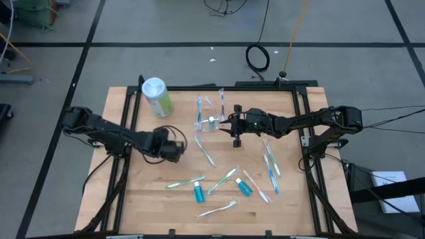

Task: Pick & Place toothbrushing station
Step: Put the orange toothbrush into the transparent organizer

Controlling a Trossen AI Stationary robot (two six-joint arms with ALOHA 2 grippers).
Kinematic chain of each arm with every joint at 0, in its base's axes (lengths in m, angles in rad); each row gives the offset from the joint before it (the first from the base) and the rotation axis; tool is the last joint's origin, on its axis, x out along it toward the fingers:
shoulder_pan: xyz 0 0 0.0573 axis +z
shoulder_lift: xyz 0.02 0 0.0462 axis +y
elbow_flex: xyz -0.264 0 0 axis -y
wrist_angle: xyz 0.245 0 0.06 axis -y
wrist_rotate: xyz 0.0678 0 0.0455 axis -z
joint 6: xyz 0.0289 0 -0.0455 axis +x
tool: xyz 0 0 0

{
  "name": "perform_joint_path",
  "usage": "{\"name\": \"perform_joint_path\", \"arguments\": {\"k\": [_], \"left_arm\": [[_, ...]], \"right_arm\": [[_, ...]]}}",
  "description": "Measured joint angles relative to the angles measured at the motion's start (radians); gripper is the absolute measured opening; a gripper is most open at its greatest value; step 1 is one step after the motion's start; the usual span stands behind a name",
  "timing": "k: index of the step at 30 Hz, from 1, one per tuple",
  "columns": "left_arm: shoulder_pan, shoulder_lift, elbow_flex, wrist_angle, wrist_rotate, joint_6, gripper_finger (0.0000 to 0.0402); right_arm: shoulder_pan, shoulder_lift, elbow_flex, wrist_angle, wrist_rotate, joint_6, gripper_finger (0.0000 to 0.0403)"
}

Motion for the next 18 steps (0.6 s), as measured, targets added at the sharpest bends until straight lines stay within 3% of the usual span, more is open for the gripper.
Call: {"name": "perform_joint_path", "arguments": {"k": [6,18], "left_arm": [[0.036,0.017,-0.001,-0.079,-0.026,-0.302,0.0127],[0.138,0.216,-0.002,-0.038,0.004,-0.502,0.0127]], "right_arm": [[0.001,0.0,0.0,0.002,-0.001,0.001,0.011],[0.005,0.0,0.0,-0.022,-0.001,0.008,0.011]]}}
